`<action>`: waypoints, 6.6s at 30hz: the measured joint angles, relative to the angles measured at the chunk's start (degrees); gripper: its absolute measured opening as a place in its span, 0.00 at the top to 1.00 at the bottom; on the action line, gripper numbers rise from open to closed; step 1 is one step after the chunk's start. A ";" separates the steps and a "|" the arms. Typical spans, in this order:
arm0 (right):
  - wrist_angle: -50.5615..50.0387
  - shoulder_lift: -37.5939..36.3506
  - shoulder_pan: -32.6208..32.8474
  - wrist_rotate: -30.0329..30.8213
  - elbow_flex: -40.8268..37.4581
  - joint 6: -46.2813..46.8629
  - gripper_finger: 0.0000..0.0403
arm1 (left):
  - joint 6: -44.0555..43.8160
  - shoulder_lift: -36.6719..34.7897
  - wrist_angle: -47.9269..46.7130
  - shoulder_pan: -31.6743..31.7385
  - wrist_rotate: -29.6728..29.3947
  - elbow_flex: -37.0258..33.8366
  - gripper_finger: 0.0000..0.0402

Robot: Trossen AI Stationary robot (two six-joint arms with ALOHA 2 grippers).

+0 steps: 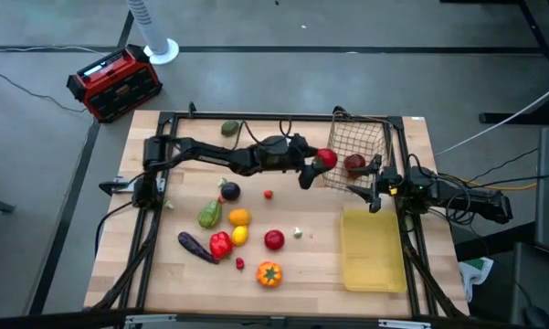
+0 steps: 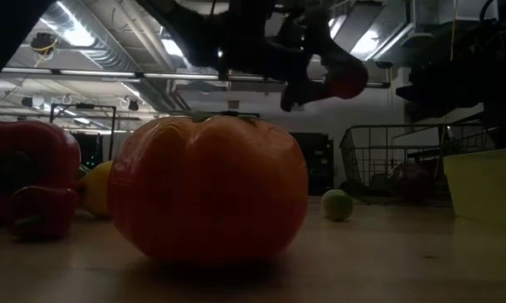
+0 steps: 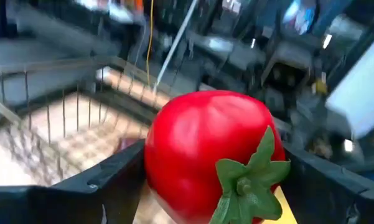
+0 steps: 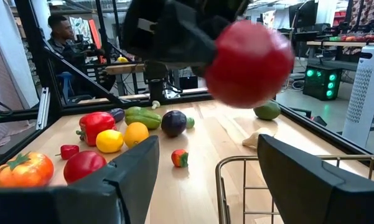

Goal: Sort produce into baskets
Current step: Put the top red tomato into the wired basket, then put the top orange tomato into the wired basket, then put the right green mushroom into the yellow basket

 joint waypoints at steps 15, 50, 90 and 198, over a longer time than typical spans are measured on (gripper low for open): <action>0.02 -0.02 -0.02 0.02 0.00 0.00 0.33 | -0.08 11.59 5.51 0.13 5.62 9.88 0.21; 0.02 -0.01 0.00 -0.02 0.00 -0.02 0.33 | 1.95 10.08 7.56 4.67 16.60 9.90 0.03; 0.82 0.17 0.00 -1.15 1.46 12.46 0.33 | 13.63 -11.03 -85.91 -2.27 -0.62 8.90 0.03; 5.24 3.87 0.03 -7.13 7.74 12.28 0.33 | 17.21 3.87 -12.87 1.05 -4.04 11.43 0.38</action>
